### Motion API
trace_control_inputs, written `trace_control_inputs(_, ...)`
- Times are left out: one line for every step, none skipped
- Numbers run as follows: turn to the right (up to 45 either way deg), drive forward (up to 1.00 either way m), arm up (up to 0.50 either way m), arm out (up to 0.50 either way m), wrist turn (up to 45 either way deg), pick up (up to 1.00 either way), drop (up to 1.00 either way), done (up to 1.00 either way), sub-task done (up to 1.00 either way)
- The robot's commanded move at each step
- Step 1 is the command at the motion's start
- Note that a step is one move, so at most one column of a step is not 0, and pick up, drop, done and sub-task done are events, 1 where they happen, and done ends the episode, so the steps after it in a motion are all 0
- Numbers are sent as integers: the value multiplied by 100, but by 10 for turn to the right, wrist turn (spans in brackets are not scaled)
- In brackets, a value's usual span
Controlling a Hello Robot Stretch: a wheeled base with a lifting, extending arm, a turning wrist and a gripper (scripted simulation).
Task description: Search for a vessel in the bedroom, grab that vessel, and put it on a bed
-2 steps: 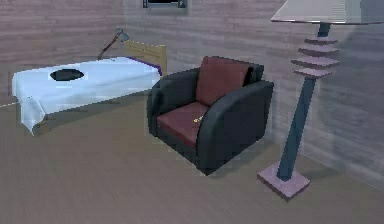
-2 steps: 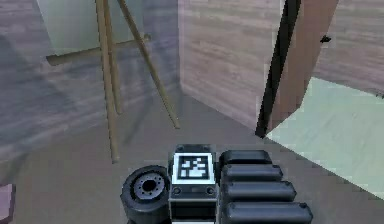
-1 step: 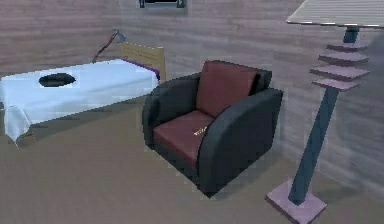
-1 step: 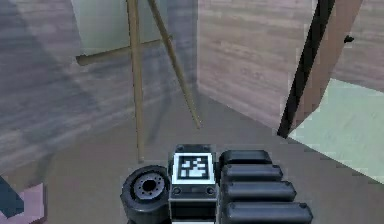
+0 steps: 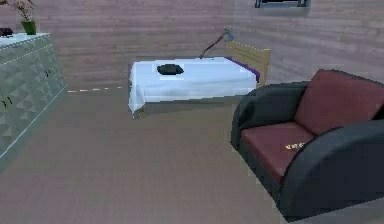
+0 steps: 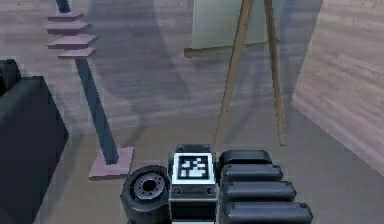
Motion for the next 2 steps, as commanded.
trace_control_inputs(0, 100, 0, 0, 0, 0, 0, 0, 0)
trace_control_inputs(0, 100, 0, 0, 0, 0, 0, 0, 0)
